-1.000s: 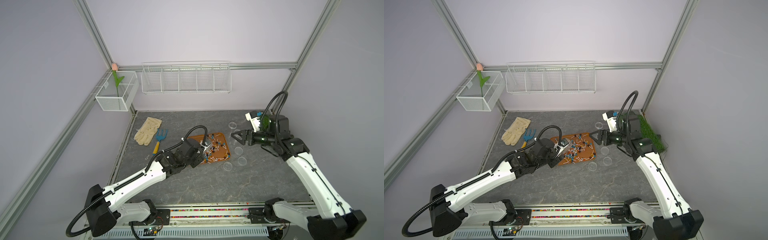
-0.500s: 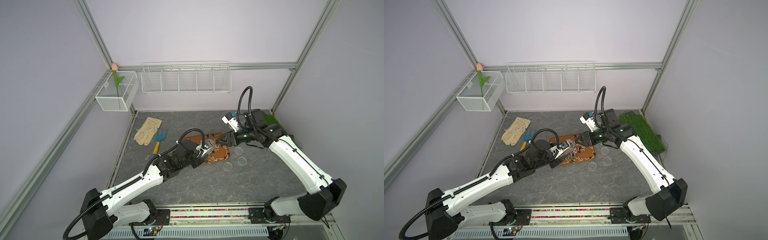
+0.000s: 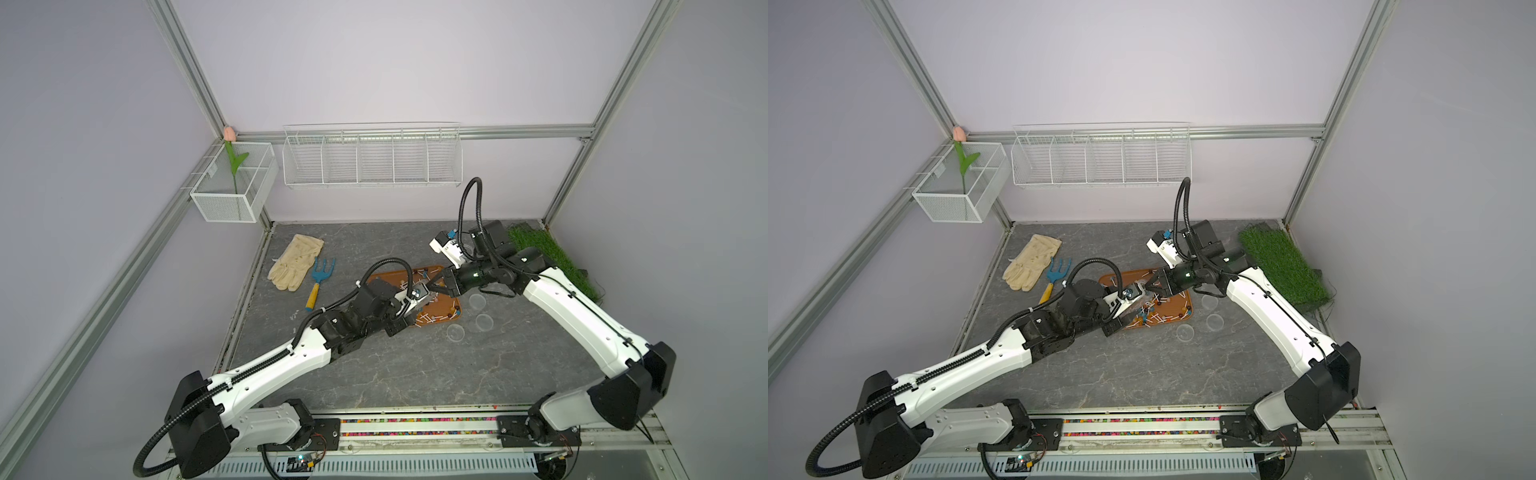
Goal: Pour the candies out of the jar
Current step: Place the jar at the center of the board.
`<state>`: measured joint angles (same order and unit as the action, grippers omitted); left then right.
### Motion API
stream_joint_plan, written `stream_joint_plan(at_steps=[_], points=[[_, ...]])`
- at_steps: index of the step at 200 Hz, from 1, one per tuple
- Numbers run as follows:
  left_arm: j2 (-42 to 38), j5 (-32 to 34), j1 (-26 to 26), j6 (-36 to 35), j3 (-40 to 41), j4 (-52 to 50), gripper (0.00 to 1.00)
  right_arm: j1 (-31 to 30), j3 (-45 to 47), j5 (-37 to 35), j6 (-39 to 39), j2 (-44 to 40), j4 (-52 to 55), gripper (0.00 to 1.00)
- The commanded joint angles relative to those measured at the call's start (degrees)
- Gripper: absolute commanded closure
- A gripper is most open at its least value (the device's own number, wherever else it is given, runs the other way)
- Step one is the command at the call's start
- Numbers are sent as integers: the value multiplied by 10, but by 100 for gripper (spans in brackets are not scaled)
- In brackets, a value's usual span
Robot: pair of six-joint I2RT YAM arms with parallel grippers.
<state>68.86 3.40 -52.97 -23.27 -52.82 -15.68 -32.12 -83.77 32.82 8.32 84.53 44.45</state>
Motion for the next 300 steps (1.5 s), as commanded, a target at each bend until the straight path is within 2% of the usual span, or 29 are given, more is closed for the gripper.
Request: stream_joint_plan(at_steps=[1, 24, 63, 73, 76, 81, 97, 111, 131, 150, 175, 217, 280, 300], points=[[11, -15, -1, -13, -23, 36, 39, -20, -26, -24, -8, 16, -9, 93], [7, 7, -1, 16, -18, 58, 25, -23, -42, -68, -11, 32, -5, 93], [-12, 32, -1, 43, 16, 112, 19, -23, -59, -85, -4, 57, -36, 93], [-13, 62, -1, 56, 16, 113, 12, -21, -69, -90, -6, 67, -35, 93], [-15, 74, -1, 60, 17, 113, 4, -20, -72, -91, -6, 70, -34, 93], [-18, 93, 0, 67, 18, 113, 0, -18, -78, -95, -8, 75, -32, 93], [-36, 147, 1, 87, 30, 114, 1, -5, -101, -122, -22, 94, -16, 93], [-62, 178, 6, 115, 49, 118, 1, 16, -127, -181, -35, 118, 3, 93], [-107, 180, 18, 160, 86, 131, 1, 49, -183, -266, -49, 175, 32, 93], [-141, 177, 25, 188, 117, 141, 1, 71, -252, -314, -61, 245, 49, 93], [-162, 178, 25, 212, 133, 136, 0, 84, -400, -387, -85, 368, 124, 93], [-174, 171, 25, 247, 140, 122, 0, 85, -625, -460, -107, 538, 209, 93], [-196, 153, 26, 290, 170, 151, 0, 85, -620, -505, -124, 568, 194, 93], [-190, 162, 25, 297, 168, 153, 0, 85, -620, -505, -125, 575, 195, 83]])
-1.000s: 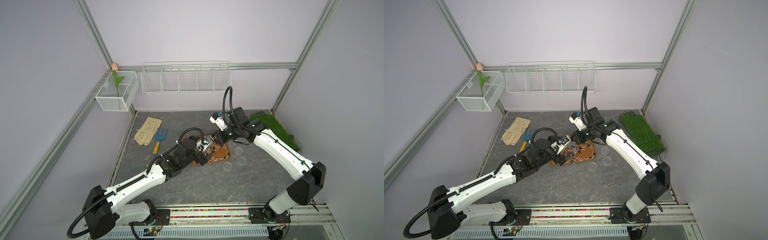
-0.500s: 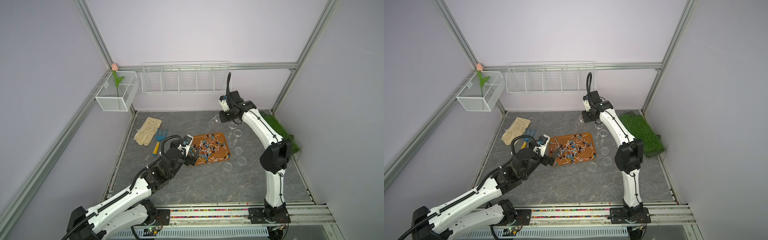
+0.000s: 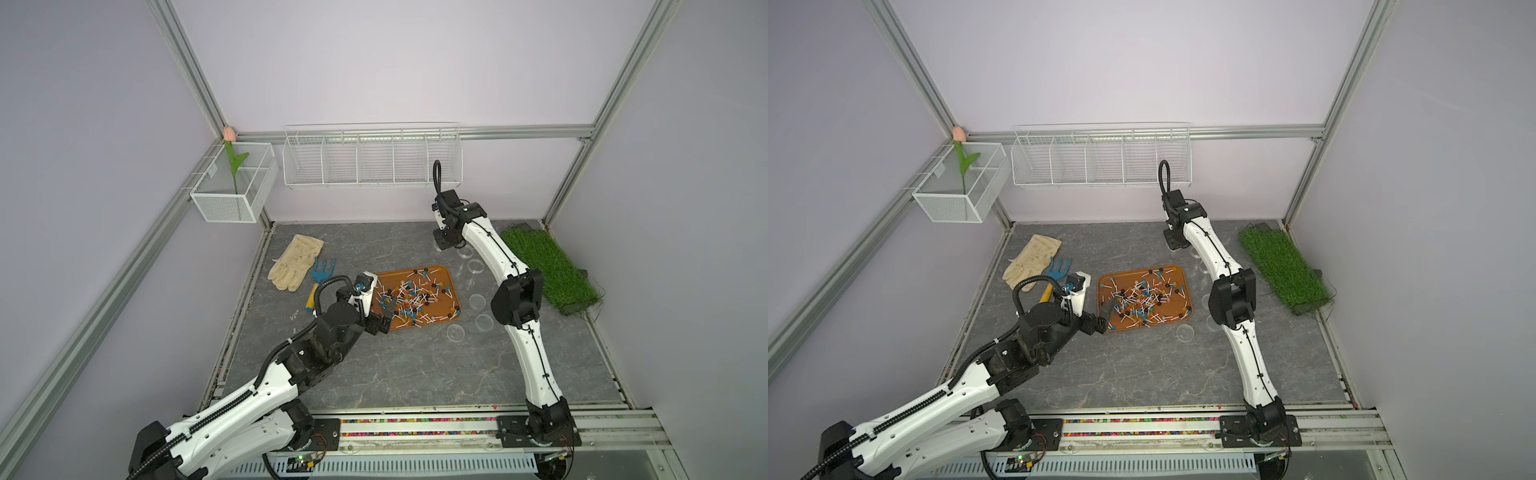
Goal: Pour the candies out of the jar
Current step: Place the jar at the center of the board, then reset both arms
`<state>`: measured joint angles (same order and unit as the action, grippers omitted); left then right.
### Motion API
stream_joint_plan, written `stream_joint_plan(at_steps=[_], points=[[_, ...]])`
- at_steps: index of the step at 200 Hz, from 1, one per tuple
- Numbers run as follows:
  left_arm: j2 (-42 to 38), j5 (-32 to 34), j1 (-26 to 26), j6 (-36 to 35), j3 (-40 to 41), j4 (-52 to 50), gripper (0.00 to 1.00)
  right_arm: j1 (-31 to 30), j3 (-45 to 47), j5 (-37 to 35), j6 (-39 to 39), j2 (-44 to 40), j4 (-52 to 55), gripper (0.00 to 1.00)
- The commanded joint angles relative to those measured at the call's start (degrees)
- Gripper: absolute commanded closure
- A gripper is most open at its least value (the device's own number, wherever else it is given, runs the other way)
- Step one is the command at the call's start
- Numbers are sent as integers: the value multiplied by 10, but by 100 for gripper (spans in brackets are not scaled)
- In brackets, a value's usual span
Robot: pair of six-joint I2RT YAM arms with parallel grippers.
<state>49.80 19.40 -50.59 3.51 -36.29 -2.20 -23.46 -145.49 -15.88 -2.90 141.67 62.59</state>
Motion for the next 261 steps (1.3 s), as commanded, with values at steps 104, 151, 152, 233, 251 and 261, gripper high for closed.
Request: stream_joint_plan(at_steps=[104, 151, 152, 233, 251, 261], points=[[16, 186, 66, 69, 0, 27, 0, -1, -38, -26, -20, -44, -45, 32], [-3, 236, 195, 38, 52, 82, 0, 16, 133, -80, -29, -231, -161, 15], [-3, 238, 199, 37, 55, 86, 0, 16, 145, -80, -28, -237, -167, 14], [236, 202, 367, 6, 158, 394, 0, 105, 1015, 20, 47, -742, -667, 11], [281, 149, 372, -5, 125, 400, 0, 151, 1121, 35, 53, -744, -741, 11], [311, 140, 373, -37, 106, 413, 0, 163, 1176, 33, 47, -734, -818, 11]])
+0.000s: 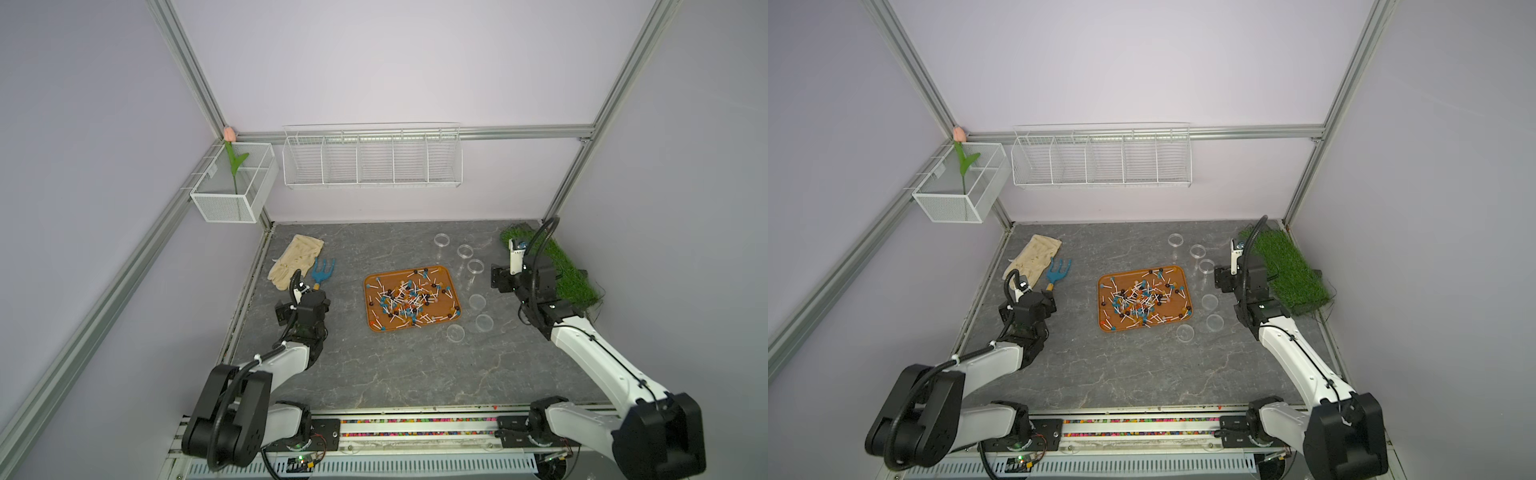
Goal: Pour the candies out of the jar
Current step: Reset both arms
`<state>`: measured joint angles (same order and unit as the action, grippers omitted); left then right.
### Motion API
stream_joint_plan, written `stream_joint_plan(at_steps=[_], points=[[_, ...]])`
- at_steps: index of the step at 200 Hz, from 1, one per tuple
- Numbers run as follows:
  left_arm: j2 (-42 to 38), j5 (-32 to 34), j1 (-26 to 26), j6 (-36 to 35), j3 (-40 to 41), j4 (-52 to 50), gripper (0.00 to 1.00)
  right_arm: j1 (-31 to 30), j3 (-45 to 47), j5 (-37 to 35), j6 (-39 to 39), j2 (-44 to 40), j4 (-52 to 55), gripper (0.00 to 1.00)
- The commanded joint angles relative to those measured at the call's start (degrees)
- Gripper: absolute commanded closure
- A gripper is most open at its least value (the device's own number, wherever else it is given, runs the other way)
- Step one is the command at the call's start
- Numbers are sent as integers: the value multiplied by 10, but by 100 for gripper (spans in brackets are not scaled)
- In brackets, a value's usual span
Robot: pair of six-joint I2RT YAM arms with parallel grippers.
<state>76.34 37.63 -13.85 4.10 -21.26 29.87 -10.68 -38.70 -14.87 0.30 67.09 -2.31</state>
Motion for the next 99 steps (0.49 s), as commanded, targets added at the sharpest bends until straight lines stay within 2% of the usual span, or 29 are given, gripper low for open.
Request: stream_joint_plan(at_steps=[1, 17, 27, 35, 45, 53, 58, 72, 91, 99], points=[[49, -44, 6, -45, -46, 90, 0, 37, 115, 23, 14, 14, -179, 11], [80, -80, 13, -79, -51, 120, 0, 61, 192, 16, 9, 76, -376, 11], [105, -91, 34, -69, -35, 184, 1, 73, 163, 19, 7, 87, -338, 11], [101, -110, 55, -40, -28, 182, 1, 74, 151, 22, -15, 116, -357, 11], [98, -155, 83, -6, -24, 151, 1, 81, 153, 21, -22, 178, -431, 11], [130, -168, 94, -14, -7, 238, 1, 97, 173, 47, -16, 222, -522, 11], [134, -170, 96, -16, -4, 256, 1, 100, 185, 49, -10, 219, -532, 11], [102, -171, 97, 3, -30, 147, 1, 101, 182, 27, -2, 210, -511, 11], [131, -171, 97, -14, -5, 245, 1, 97, 181, 20, -7, 214, -514, 11], [123, -173, 97, -10, -11, 219, 1, 97, 179, 21, -6, 213, -510, 11]])
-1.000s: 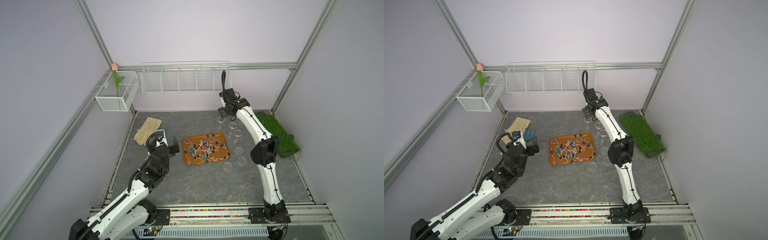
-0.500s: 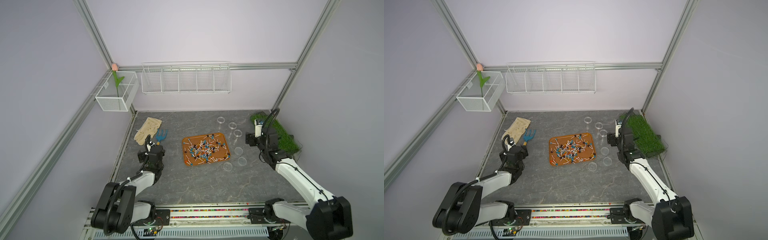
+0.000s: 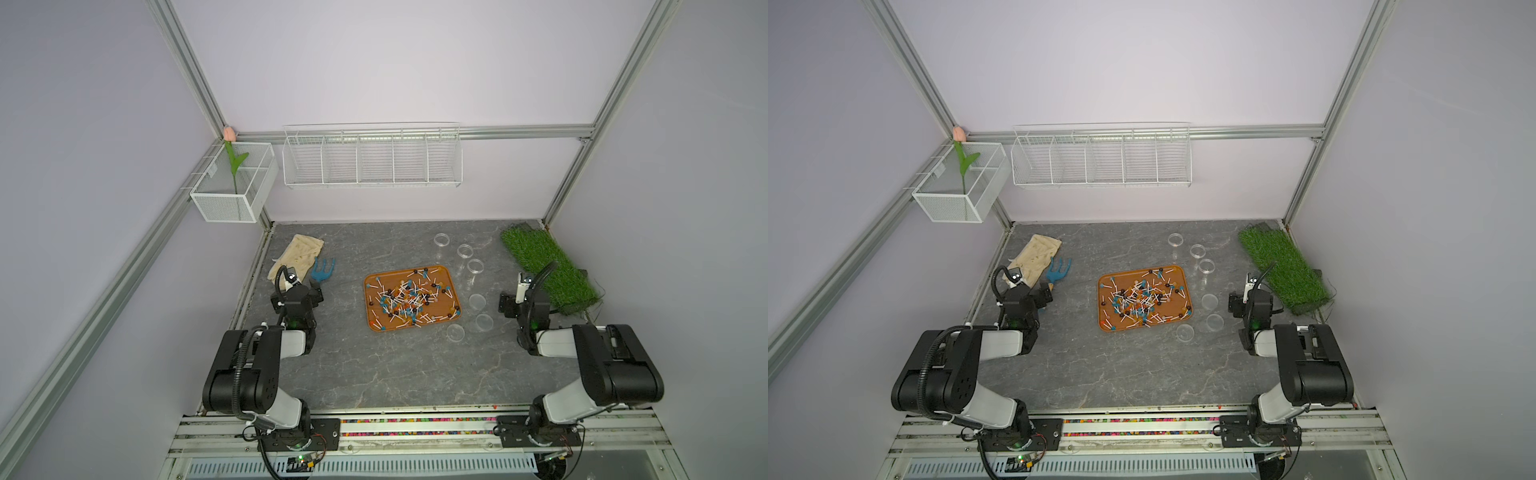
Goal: Pour the candies out of the jar
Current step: Reset both arms
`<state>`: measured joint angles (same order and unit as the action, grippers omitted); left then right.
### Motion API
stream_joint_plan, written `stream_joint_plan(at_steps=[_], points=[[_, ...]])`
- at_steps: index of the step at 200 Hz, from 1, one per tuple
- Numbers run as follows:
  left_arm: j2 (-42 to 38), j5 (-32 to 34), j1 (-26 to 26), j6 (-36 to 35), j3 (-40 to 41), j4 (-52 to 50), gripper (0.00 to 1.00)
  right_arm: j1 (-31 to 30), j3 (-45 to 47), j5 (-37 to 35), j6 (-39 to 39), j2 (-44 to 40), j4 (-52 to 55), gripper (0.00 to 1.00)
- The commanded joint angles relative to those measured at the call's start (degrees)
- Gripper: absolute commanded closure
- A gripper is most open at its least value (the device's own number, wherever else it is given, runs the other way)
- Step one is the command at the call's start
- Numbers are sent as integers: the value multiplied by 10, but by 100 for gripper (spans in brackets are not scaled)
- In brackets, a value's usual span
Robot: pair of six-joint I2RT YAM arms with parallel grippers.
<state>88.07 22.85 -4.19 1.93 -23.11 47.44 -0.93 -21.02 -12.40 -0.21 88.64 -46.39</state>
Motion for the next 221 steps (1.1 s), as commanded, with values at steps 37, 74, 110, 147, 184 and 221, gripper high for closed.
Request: stream_joint_plan(at_steps=[37, 74, 110, 147, 184, 221], points=[[9, -26, 1, 10, 10, 55, 1, -4, 4, -8, -4, -2, -75, 11], [8, -29, 0, 6, 10, 51, 1, -7, 4, -14, -6, -1, -75, 11], [10, -30, 1, 7, 7, 50, 1, -7, 4, -14, -6, -1, -75, 11], [10, -30, 1, 7, 8, 50, 1, -7, 4, -13, -6, -1, -74, 11], [10, -30, 1, 6, 10, 56, 1, -7, 4, -13, -6, -2, -75, 11], [10, -30, 0, 6, 10, 56, 1, -7, 4, -13, -6, -1, -73, 11]])
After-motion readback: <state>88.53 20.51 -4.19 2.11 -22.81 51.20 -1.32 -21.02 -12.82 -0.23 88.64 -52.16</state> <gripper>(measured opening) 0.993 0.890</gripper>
